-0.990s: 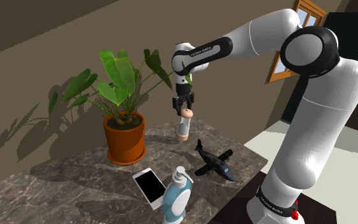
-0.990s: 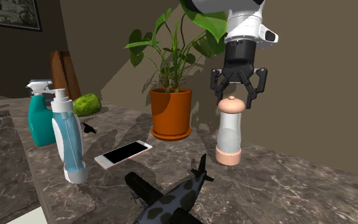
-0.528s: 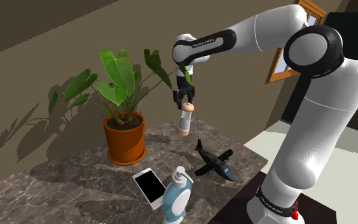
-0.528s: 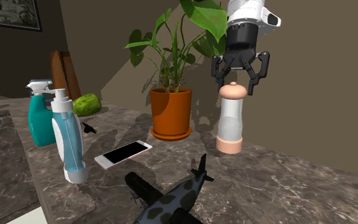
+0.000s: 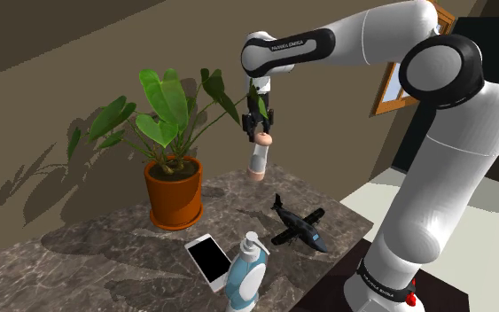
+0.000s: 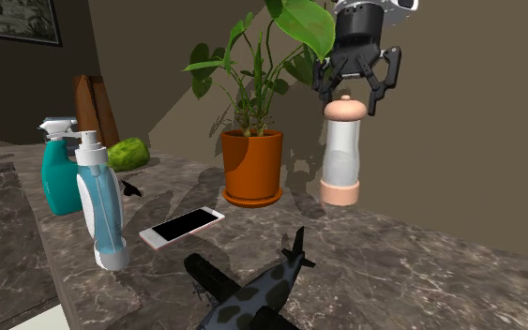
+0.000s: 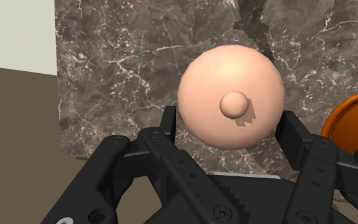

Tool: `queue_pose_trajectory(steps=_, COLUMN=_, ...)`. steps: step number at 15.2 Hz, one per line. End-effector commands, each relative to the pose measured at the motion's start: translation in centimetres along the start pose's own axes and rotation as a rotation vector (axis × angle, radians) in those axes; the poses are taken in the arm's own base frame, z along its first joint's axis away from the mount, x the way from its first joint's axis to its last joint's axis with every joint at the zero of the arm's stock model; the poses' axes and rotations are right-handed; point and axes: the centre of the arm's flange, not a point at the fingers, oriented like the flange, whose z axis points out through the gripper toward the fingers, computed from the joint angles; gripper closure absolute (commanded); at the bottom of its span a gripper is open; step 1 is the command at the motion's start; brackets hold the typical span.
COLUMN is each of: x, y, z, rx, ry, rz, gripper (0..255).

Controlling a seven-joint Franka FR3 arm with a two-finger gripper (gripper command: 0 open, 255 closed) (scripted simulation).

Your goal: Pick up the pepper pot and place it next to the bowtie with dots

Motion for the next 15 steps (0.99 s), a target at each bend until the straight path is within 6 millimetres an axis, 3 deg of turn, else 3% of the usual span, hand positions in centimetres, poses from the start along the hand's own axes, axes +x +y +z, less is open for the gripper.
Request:
queue_pose_trajectory(steps=1, x=-0.2, y=0.1, z=-1.1, rx=0.0, ry=0.0, rz=0.0, gripper=255)
queue_pose_trajectory(steps=15, x=-1.5, y=0.2, z=-8.4, rx=0.0, ry=0.0, rz=0.0, gripper=255)
